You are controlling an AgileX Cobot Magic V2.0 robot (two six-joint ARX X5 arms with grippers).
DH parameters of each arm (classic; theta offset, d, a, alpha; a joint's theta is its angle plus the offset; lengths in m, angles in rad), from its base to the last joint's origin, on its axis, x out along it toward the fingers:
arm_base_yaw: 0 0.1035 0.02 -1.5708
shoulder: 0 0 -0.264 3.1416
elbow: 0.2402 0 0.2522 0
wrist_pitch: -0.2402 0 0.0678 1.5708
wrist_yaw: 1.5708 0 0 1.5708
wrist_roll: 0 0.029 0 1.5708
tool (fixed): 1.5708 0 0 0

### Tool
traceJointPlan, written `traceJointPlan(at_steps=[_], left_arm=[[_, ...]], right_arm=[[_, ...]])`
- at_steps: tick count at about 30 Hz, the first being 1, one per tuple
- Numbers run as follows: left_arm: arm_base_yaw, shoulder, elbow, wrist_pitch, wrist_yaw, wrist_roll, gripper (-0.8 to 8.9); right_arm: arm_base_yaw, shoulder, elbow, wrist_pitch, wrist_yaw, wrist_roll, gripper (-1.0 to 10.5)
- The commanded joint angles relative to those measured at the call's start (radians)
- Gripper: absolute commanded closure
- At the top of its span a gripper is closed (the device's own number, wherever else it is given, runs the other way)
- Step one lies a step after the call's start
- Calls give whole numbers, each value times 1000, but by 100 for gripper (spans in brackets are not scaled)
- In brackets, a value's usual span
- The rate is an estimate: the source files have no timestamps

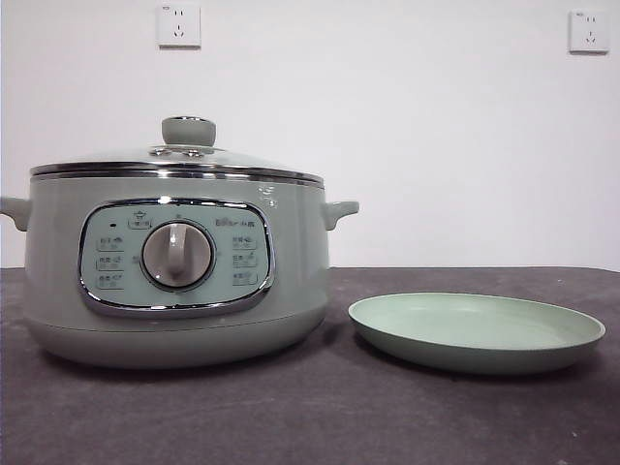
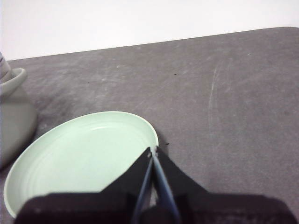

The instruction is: Take the corn out from the steamer,put the corn on the plate,close the lid

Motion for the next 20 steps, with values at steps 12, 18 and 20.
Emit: traceJointPlan(at_steps=[12, 18, 20], left_arm=[[-1, -3, -14, 20, 146, -198, 820], [-1, -3, 16, -5, 157, -297, 821], [-1, -3, 51, -37, 157, -303, 821]], right_arm=[[0, -2, -12, -2, -2, 301, 956], [0, 14, 53, -53, -4, 316, 958], [0, 35, 103, -83, -5, 316, 958]])
